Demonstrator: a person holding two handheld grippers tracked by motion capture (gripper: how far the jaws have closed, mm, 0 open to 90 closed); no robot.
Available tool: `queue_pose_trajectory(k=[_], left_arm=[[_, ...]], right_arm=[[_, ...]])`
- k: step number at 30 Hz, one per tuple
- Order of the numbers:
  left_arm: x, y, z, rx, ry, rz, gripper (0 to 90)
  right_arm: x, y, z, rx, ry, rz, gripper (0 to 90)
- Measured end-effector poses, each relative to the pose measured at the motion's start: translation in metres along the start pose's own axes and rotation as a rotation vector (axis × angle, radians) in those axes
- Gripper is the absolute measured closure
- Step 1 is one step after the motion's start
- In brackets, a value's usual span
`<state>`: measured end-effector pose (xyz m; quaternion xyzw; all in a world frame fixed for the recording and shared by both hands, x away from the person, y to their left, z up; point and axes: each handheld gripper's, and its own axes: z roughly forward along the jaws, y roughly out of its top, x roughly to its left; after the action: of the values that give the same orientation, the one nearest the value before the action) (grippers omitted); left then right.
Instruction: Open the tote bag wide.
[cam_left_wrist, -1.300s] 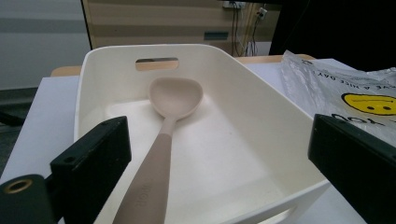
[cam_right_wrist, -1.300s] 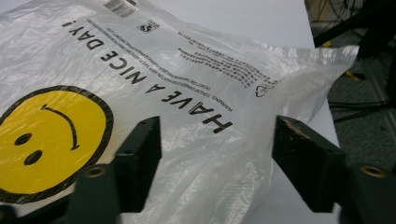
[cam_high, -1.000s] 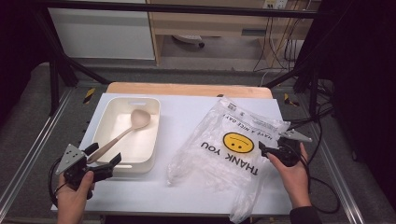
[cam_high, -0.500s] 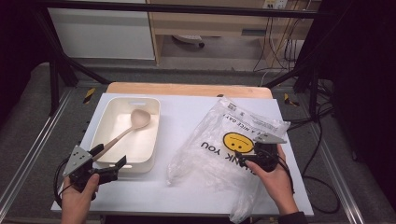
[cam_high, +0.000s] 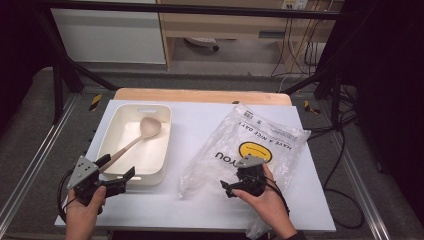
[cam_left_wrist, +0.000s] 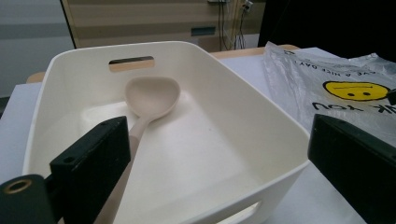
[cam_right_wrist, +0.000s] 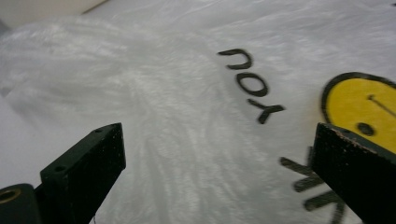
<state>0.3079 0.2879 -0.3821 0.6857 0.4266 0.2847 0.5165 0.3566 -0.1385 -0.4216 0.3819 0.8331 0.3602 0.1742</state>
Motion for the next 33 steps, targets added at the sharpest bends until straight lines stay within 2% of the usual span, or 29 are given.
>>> queue_pose_trajectory(k=[3,6,8,9,17,21,22,25,26,28,30,31,32,33], left_arm=[[-0.006,0.001,0.0,-0.005,-0.014,-0.007,6.2],[-0.019,0.004,0.003,0.006,-0.038,0.036,5.8],[-0.025,0.003,0.006,0.012,-0.058,0.045,5.4],[-0.027,0.003,0.007,0.016,-0.06,0.048,5.4],[-0.023,0.001,0.007,0.014,-0.055,0.028,5.5],[-0.023,0.001,0.006,0.015,-0.055,0.03,5.5],[-0.023,0.001,0.006,0.015,-0.054,0.031,5.5],[-0.023,0.001,0.007,0.019,-0.053,0.033,5.5],[-0.023,0.001,0.007,0.02,-0.053,0.032,5.5],[-0.022,0.001,0.007,0.019,-0.054,0.033,5.5],[-0.022,0.001,0.007,0.021,-0.054,0.03,5.5],[-0.022,0.001,0.007,0.021,-0.054,0.03,5.5],[-0.023,0.001,0.007,0.021,-0.055,0.029,5.5],[-0.023,0.0,0.007,0.022,-0.055,0.028,5.5]], right_arm=[[0.004,-0.001,0.001,0.006,0.011,-0.007,5.5],[0.005,-0.002,0.001,0.007,0.011,-0.01,5.6],[0.007,-0.004,0.002,0.016,0.016,-0.009,5.5],[0.01,-0.007,0.005,0.032,0.022,-0.023,5.4],[0.019,-0.014,0.017,0.094,0.039,-0.054,5.3],[0.021,-0.017,0.022,0.119,0.032,-0.067,10.0],[0.019,-0.018,0.023,0.128,0.021,-0.07,16.4],[0.015,-0.018,0.021,0.111,0.064,-0.058,33.2],[0.014,-0.018,0.021,0.108,0.066,-0.062,37.4],[0.011,-0.018,0.019,0.103,0.067,-0.054,51.6],[0.007,-0.019,0.018,0.097,0.069,-0.049,59.4],[0.005,-0.019,0.018,0.092,0.068,-0.051,66.1],[0.005,-0.019,0.018,0.092,0.068,-0.051,66.1],[0.004,-0.019,0.018,0.088,0.07,-0.051,69.9]])
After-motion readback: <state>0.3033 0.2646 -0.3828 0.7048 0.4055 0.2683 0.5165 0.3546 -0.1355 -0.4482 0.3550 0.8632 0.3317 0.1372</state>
